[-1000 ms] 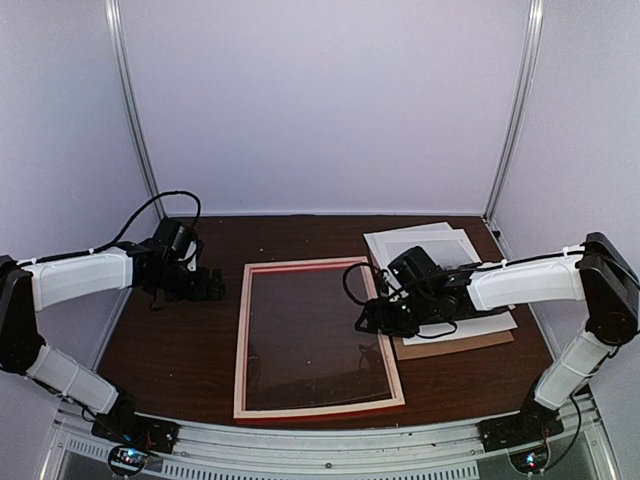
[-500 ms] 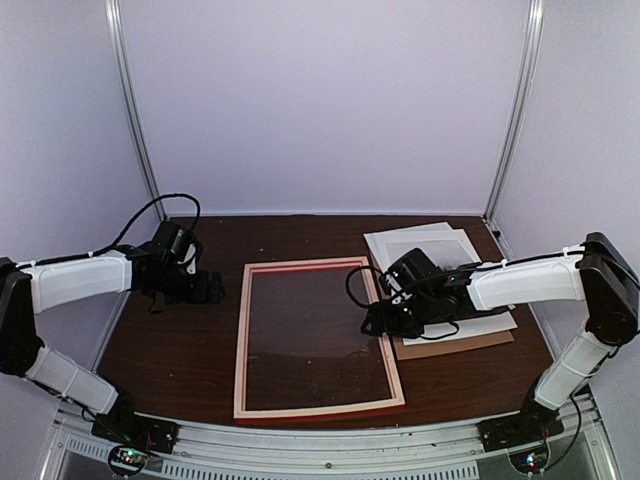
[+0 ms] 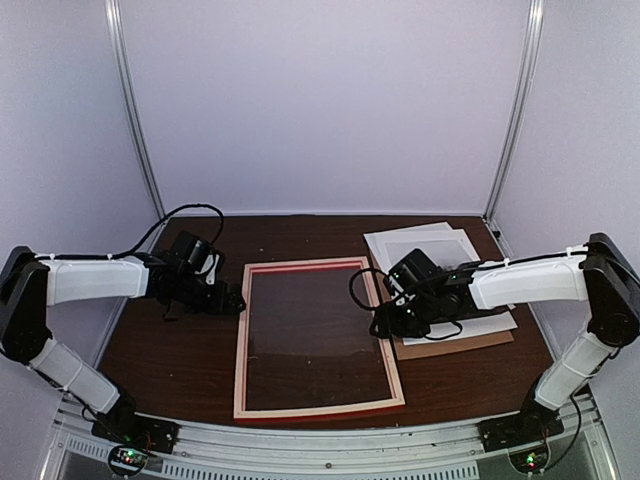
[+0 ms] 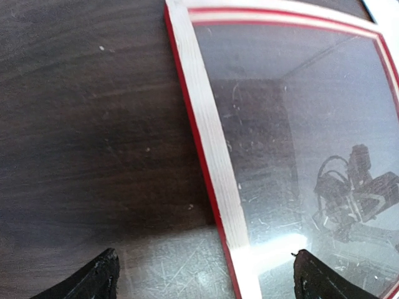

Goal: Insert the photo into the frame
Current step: Frame the body at the center of the board.

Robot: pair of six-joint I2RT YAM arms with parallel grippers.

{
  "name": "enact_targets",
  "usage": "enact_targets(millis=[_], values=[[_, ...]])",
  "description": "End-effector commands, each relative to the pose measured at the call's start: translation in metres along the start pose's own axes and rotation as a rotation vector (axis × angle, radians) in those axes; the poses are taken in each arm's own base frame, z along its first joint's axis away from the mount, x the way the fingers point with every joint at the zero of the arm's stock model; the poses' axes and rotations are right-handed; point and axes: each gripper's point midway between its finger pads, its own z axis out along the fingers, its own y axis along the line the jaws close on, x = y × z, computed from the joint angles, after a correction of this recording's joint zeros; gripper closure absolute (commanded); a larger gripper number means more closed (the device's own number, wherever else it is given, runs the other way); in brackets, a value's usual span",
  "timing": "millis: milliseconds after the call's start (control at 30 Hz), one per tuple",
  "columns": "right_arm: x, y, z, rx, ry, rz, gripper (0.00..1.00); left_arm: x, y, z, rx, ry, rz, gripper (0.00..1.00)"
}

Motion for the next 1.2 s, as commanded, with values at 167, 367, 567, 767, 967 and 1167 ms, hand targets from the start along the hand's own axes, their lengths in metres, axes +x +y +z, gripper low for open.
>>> enact_targets(millis=[167, 367, 567, 767, 967, 1167], values=[[0.011, 0.005, 0.006, -0.019, 0.005, -0.021, 0.38, 0.009, -0.022, 0.025, 0.048, 0.054, 0.027, 0.06], [0.016, 0.011, 0.015, -0.035, 0.022, -0.028, 0.38, 0.018, -0.018, 0.036, 0.016, 0.102, 0.039, 0.16], [0.016, 0.020, 0.025, -0.064, 0.028, -0.028, 0.38, 0.019, -0.014, 0.043, -0.016, 0.118, 0.053, 0.28], [0.009, 0.037, 0.033, -0.116, 0.025, -0.043, 0.38, 0.009, -0.001, 0.046, -0.106, 0.091, 0.075, 0.41], [-0.006, 0.059, 0.037, -0.175, 0.010, -0.076, 0.37, -0.008, 0.013, 0.047, -0.222, 0.075, 0.120, 0.44], [-0.028, 0.045, 0.026, -0.102, -0.022, -0.105, 0.33, -0.028, 0.019, 0.043, -0.299, 0.051, 0.149, 0.41]])
